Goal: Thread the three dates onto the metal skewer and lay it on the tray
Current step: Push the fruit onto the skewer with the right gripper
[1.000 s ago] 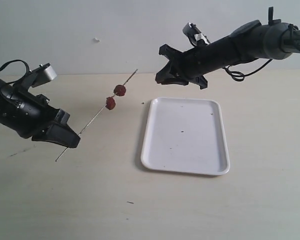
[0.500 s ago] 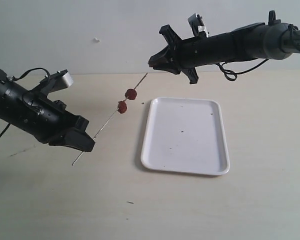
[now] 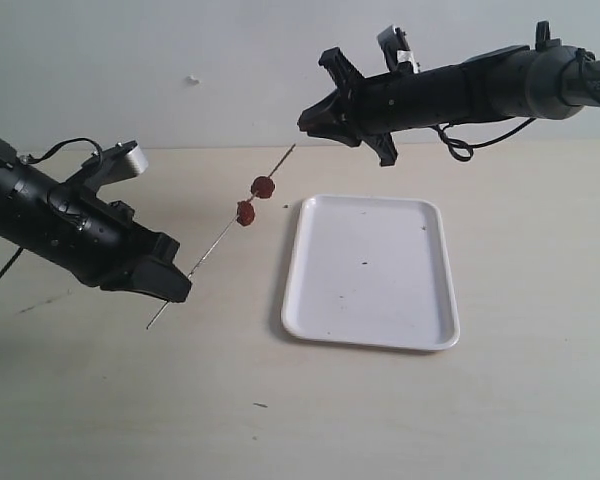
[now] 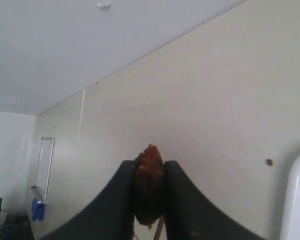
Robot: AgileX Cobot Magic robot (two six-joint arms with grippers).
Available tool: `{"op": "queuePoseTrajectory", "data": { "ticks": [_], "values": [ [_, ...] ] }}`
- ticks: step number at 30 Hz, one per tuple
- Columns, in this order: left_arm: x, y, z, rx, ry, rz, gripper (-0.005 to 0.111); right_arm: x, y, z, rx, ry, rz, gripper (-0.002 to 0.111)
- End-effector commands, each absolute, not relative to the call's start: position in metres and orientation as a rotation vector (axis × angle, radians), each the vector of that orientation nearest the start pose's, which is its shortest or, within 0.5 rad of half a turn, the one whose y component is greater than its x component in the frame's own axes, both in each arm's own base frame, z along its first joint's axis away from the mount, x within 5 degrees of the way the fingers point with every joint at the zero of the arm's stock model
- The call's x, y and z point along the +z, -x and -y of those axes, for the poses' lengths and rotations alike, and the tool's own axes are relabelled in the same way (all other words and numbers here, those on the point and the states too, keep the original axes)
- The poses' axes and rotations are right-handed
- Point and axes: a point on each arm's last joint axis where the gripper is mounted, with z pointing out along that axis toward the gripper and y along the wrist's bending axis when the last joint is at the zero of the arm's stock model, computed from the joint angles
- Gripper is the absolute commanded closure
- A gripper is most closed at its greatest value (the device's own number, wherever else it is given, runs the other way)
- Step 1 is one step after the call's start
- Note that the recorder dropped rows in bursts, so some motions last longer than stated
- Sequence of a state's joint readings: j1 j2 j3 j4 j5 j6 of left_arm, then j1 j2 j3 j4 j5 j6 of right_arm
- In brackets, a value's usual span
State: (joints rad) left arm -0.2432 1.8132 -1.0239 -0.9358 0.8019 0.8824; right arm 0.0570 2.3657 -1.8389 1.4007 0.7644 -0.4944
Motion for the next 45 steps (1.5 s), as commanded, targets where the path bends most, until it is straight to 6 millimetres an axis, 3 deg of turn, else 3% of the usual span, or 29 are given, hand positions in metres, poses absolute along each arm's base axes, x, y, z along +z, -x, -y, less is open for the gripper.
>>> {"op": "queuePoseTrajectory", "data": {
  "ticks": [1, 45],
  "values": [
    [0.1749, -0.3114, 0.1357, -0.934, -0.636, -2.621, 0.107, 0.1712, -0.5151, -0.0914, 1.288, -0.418, -2.24, 0.091],
    [0.1778, -0.3083, 0.1393, -1.014, -0.664, -2.6, 0.107, 0.1733, -0.5144, -0.0932, 1.333, -0.421, -2.227, 0.091]
  ]
}}
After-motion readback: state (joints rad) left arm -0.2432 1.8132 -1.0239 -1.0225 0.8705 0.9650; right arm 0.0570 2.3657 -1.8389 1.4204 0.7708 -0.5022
